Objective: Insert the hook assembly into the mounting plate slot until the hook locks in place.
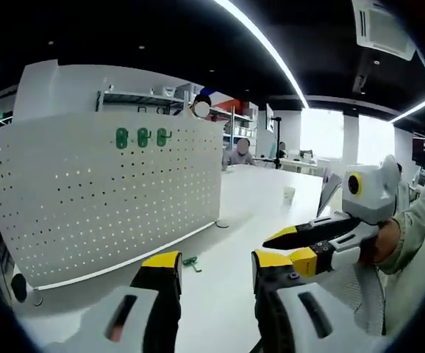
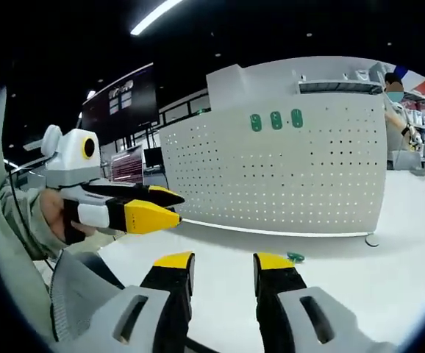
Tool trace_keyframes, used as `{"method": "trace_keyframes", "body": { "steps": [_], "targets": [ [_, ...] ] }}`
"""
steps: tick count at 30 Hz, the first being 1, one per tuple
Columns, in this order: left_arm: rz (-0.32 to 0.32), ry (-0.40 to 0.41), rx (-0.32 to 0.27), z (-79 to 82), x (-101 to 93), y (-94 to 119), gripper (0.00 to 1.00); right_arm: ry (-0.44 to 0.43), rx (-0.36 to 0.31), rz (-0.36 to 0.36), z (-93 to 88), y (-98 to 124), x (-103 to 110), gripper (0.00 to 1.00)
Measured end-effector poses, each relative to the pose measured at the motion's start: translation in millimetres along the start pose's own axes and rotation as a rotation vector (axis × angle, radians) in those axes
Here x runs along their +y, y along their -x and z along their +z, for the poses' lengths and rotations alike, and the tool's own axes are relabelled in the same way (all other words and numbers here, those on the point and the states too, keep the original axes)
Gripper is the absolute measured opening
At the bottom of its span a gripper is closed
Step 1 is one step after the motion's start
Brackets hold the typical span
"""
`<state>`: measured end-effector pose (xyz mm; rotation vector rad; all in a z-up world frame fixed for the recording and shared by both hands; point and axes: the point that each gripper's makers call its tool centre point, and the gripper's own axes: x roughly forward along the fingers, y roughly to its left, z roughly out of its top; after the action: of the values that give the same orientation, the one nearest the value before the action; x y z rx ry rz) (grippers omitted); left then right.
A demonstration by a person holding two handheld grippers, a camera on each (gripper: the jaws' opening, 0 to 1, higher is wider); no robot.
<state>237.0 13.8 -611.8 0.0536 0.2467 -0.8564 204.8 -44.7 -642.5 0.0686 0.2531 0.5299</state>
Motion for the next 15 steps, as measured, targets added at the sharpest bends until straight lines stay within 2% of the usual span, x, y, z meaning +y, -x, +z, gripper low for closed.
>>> {"method": "trace_keyframes", "body": {
  "steps": [7, 15],
  "targets": [
    [-0.005, -0.04, 0.019, 2.5, 7.5, -12, 0.4, -0.007, -0.008, -0.009, 1.0, 0, -3, 0.3],
    [-0.02, -0.13, 0.035, 13.7, 15.8, -22, 0.4, -0.01, -0.008, -0.019, 1.2, -1, -5, 0.3]
  ]
}}
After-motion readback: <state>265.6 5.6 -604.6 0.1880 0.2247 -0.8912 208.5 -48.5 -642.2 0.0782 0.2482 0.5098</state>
